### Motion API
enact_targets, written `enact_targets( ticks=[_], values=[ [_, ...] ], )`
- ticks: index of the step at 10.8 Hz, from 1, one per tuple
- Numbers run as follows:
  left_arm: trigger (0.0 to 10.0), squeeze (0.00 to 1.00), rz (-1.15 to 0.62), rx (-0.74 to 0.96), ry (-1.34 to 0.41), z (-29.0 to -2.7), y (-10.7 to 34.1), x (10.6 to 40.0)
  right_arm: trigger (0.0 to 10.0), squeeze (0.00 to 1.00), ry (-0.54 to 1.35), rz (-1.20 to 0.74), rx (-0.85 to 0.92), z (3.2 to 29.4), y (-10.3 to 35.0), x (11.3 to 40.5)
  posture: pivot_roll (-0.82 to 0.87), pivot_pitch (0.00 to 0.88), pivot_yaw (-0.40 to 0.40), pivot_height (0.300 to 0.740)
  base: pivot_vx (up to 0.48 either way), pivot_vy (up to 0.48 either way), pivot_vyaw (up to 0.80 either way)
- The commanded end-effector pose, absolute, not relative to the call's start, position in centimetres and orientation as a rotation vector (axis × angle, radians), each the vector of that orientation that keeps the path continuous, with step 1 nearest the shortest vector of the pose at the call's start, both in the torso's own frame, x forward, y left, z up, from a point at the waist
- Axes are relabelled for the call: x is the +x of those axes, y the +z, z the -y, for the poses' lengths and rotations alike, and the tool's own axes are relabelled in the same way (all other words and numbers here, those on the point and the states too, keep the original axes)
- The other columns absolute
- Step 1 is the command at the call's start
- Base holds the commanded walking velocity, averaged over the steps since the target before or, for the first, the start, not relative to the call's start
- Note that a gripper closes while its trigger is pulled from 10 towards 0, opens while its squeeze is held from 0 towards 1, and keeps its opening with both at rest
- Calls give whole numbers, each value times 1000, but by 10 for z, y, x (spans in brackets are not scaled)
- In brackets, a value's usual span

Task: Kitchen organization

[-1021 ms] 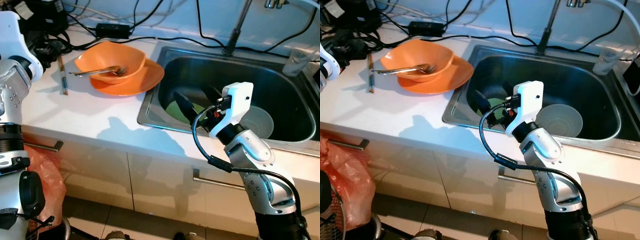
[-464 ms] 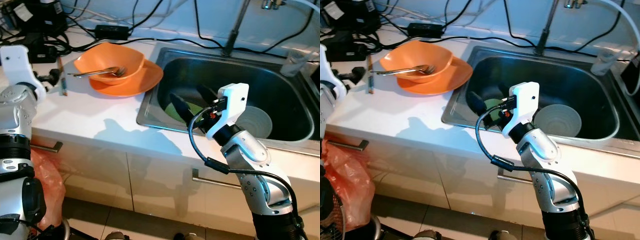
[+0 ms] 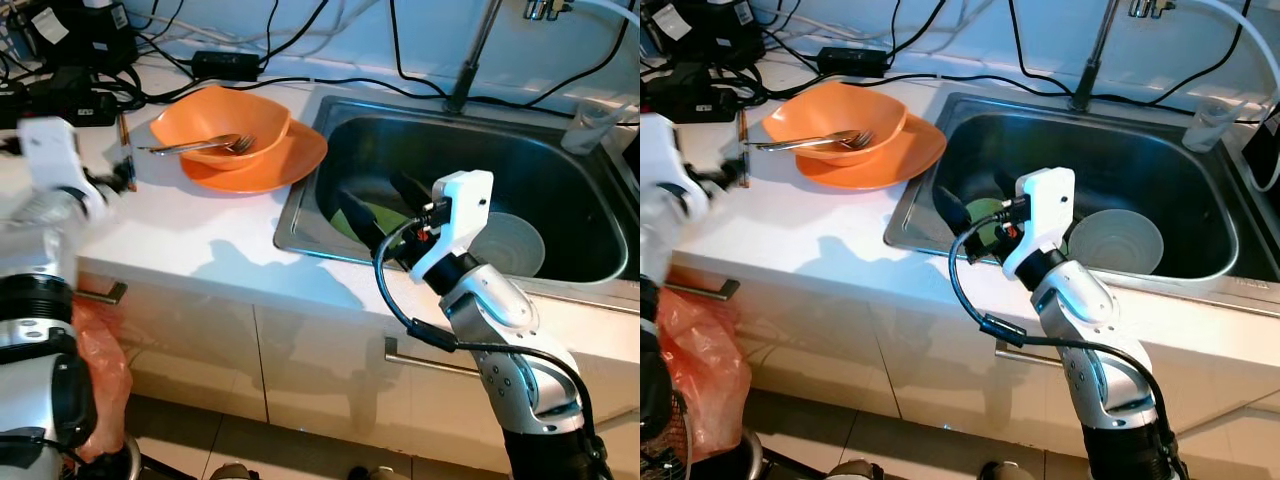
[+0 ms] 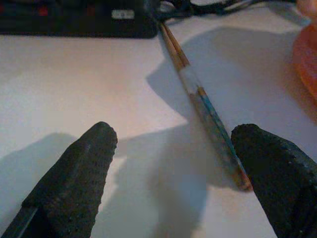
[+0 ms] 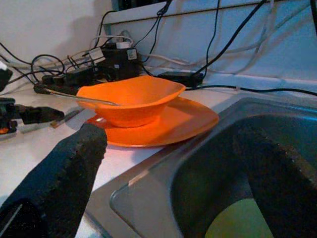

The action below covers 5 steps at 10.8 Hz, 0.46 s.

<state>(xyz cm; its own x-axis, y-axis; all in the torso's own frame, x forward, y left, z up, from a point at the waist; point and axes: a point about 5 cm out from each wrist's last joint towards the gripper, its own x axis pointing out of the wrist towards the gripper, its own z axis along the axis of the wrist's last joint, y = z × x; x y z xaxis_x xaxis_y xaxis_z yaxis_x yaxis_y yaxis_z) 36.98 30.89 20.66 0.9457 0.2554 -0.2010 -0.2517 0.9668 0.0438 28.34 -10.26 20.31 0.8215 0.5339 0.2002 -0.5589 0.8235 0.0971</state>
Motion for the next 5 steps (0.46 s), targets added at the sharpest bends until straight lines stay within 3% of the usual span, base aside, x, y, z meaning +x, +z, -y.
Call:
enact_targets(
  ticks=[1, 3, 5],
  values=[
    [10000, 31, -189, 25, 235, -304, 213, 375, 10000, 0, 571, 192, 148, 105, 208, 281, -33, 58, -7, 740, 0, 0, 0],
    [10000, 0, -178, 21, 222, -300, 211, 379, 10000, 0, 580, 182, 180, 102, 207, 278, -37, 66, 3, 740, 0, 0, 0],
    [10000, 0, -167, 21, 208, -291, 208, 383, 10000, 0, 720, 139, 262, 89, 206, 267, -38, 71, 5, 740, 0, 0, 0]
  ],
)
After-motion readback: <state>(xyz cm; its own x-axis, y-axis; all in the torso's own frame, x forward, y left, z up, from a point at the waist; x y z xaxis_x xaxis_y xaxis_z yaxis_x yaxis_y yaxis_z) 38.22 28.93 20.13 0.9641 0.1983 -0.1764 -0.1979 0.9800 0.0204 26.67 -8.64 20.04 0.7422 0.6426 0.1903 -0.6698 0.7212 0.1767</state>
